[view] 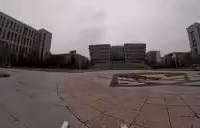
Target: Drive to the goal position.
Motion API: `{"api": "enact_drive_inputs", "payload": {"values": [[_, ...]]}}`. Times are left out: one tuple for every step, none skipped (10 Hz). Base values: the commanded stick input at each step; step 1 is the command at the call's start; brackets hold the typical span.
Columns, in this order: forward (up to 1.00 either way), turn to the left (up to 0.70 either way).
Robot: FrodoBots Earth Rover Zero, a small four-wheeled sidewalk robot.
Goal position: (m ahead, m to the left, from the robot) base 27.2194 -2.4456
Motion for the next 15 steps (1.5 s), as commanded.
{"api": "enact_drive_inputs", "payload": {"values": [[0.70, 0.00], [0.70, 0.00], [0.70, 0.00], [0.70, 0.00], [0.70, 0.00], [0.70, 0.00], [0.70, 0.00], [0.70, 0.00], [0.70, 0.00], [0.70, 0.00], [0.70, 0.00], [0.70, 0.00], [0.70, 0.00], [0.70, 0.00], [0.70, 0.00]]}}
